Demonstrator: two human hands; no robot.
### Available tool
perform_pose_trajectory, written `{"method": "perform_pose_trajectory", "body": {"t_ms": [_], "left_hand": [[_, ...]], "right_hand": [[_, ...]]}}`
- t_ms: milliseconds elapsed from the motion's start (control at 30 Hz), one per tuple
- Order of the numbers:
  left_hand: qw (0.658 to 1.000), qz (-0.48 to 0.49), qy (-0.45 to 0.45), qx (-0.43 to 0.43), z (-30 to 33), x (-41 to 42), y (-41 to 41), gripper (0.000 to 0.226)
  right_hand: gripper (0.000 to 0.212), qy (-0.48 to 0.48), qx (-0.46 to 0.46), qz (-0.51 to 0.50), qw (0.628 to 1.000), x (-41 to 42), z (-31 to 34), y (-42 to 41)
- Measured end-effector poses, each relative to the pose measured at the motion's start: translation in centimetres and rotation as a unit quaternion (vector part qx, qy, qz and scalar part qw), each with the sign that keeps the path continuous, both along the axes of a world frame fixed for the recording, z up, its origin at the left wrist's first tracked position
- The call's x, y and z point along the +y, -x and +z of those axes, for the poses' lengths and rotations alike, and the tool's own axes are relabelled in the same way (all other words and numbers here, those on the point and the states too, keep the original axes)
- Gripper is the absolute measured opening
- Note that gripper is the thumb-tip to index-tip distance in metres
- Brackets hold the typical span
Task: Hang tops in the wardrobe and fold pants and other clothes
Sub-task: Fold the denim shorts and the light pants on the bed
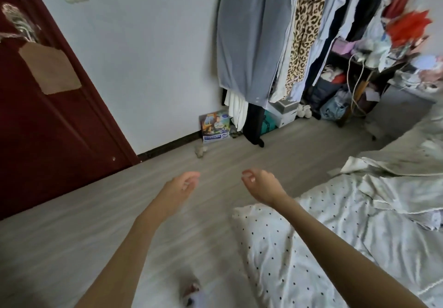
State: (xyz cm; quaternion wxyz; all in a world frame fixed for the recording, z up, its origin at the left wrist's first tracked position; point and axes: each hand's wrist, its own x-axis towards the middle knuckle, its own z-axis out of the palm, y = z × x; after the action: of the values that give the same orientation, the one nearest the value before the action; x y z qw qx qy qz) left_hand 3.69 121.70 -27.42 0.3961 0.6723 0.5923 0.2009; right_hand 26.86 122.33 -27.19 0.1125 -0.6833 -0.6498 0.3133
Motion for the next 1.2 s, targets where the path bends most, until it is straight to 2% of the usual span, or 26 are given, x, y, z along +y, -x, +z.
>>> {"method": "perform_pose_trajectory", "body": {"t_ms": [100, 267, 333, 500, 633, 767, 867, 1000, 1200], "left_hand": [[0.998, -0.058, 0.003, 0.017, 0.7, 10.6, 1.6, 0.026], [0.981, -0.181, -0.061, 0.046, 4.2, 23.4, -2.7, 0.028], [0.967, -0.241, -0.069, 0.039, 4.6, 28.2, -6.4, 0.027], [0.932, -0.354, -0.057, 0.054, 3.5, 35.1, -14.4, 0.029], [0.893, -0.441, -0.066, 0.058, 4.3, 41.2, -24.7, 0.028], [0.858, -0.505, -0.079, 0.048, 5.4, 44.1, -33.5, 0.028], [0.820, -0.565, -0.070, 0.054, 5.1, 44.4, -40.1, 0.028], [0.751, -0.655, -0.065, 0.047, 4.2, 42.7, -49.2, 0.028], [0.659, -0.749, -0.043, 0.048, 1.8, 41.8, -61.4, 0.028]], "right_hand": [[0.035, 0.004, 0.020, -0.077, 0.997, 7.6, 1.0, 1.5], [0.034, -0.027, 0.023, -0.182, 0.983, 14.8, 3.0, -1.4], [0.033, -0.037, 0.023, -0.248, 0.968, 17.1, 2.9, -3.9], [0.032, -0.020, 0.003, -0.330, 0.944, 20.9, 2.3, -10.3], [0.031, -0.060, -0.011, -0.415, 0.908, 24.3, 3.0, -18.1], [0.031, -0.077, 0.002, -0.468, 0.881, 25.2, 3.4, -23.2], [0.033, -0.092, 0.002, -0.528, 0.844, 24.6, 3.8, -26.9], [0.034, -0.091, -0.002, -0.628, 0.773, 22.3, 3.3, -32.3], [0.033, -0.077, -0.011, -0.719, 0.691, 20.4, 1.7, -39.3]]}}
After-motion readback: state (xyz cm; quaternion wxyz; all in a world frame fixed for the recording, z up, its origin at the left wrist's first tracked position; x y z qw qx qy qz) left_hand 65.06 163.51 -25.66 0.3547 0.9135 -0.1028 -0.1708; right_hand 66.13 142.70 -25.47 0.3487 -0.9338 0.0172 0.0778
